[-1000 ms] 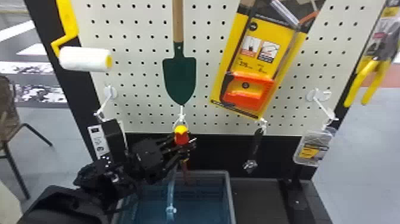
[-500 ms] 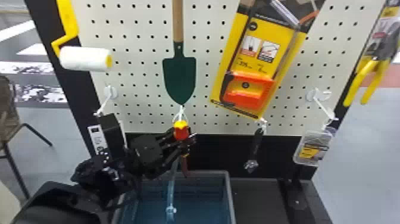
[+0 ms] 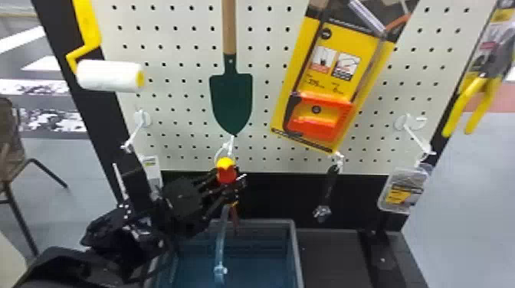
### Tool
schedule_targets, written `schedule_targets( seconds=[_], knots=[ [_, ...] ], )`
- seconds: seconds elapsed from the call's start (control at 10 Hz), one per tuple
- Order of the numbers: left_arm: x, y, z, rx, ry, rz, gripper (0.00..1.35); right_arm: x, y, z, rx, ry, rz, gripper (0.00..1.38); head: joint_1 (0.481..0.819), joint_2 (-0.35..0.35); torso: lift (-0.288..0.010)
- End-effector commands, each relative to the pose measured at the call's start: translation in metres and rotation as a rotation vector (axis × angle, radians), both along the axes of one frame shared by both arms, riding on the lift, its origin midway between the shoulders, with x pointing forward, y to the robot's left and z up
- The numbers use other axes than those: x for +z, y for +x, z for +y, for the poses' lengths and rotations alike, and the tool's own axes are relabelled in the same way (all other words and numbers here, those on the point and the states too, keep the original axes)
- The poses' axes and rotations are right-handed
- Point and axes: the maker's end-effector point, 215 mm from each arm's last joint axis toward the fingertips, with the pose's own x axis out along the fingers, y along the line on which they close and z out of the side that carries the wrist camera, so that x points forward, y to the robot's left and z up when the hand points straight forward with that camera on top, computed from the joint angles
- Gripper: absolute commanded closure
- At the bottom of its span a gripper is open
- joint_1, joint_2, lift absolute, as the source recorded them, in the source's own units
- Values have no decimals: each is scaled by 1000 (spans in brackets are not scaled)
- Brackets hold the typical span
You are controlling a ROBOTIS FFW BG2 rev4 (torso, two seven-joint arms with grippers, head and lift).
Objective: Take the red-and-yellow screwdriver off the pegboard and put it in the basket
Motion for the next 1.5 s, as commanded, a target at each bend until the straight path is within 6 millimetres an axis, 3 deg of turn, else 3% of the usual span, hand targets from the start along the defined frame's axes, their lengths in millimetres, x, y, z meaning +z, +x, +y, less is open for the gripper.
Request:
schedule_targets(
  seconds=[0.0, 0.7, 1.4],
  knots=[
    [-2, -2, 3, 8, -5, 7, 1211, 0, 0, 0, -1, 0, 0, 209, 549, 0, -100],
    [-3, -21, 17, 65, -58, 42, 1211, -1, -1, 0, 0, -1, 2, 209, 549, 0, -100],
    [11, -19, 12, 46, -35, 30, 1211, -1, -1, 0, -1, -1, 4, 209, 549, 0, -100]
  ],
)
